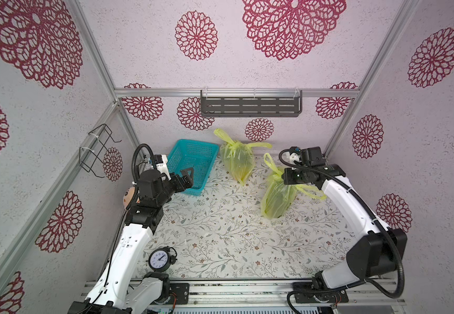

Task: Place the pineapple into a plastic bag & tie a knot
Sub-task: Move the plastic bag to the center of the board.

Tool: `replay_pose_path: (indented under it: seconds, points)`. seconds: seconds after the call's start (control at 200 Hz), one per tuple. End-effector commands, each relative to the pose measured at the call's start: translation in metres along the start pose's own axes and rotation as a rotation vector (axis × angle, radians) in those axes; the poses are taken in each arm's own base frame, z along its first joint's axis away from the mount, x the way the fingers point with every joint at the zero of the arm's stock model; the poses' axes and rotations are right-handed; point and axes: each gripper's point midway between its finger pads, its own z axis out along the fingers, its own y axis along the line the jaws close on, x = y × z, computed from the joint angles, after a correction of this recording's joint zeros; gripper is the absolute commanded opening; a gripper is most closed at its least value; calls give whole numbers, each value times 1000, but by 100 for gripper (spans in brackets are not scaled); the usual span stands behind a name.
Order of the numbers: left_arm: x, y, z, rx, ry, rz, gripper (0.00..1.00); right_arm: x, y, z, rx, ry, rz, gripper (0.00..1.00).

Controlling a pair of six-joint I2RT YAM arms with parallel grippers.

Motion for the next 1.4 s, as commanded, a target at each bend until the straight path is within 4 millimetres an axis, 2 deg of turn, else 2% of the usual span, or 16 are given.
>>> replay_pose_path:
  seconds: [0.0, 0.17, 0.335, 0.505, 0.61, 0.661, 0.836, 0.881, 1.031, 1.216, 1.301, 1.396]
  points:
    - [4, 11, 0, -46, 13, 15, 97, -91, -7, -19, -17, -256, -64, 0]
    - [9, 16, -5, -67, 27, 13, 97, -133, -19, 10, -27, -254, -103, 0]
    - [15, 20, -8, -87, 41, 14, 97, -158, -20, 34, -49, -267, -133, 0]
    - [18, 26, -9, -118, 53, 13, 97, -161, -14, 66, -130, -276, -125, 0]
    - [18, 29, -10, -129, 52, 14, 97, -159, -10, 77, -175, -271, -105, 0]
    - [18, 30, -10, -136, 50, 14, 97, -160, -12, 78, -166, -273, -92, 13]
    - [16, 36, -12, -168, 35, 14, 97, -173, -20, 52, -92, -330, -39, 62]
    - [15, 39, -12, -186, 26, 15, 97, -177, -23, 42, -65, -351, -26, 70]
    - [9, 56, -22, -284, -28, 22, 97, -175, -34, 12, 26, -397, 6, 82]
    - [4, 82, -40, -428, -104, 31, 97, -164, -42, -17, 85, -437, 36, 89]
    - [7, 100, -50, -518, -141, 36, 97, -157, -50, -32, 133, -467, 71, 92]
    - [13, 127, -68, -661, -199, 44, 97, -145, -68, -58, 238, -538, 126, 97]
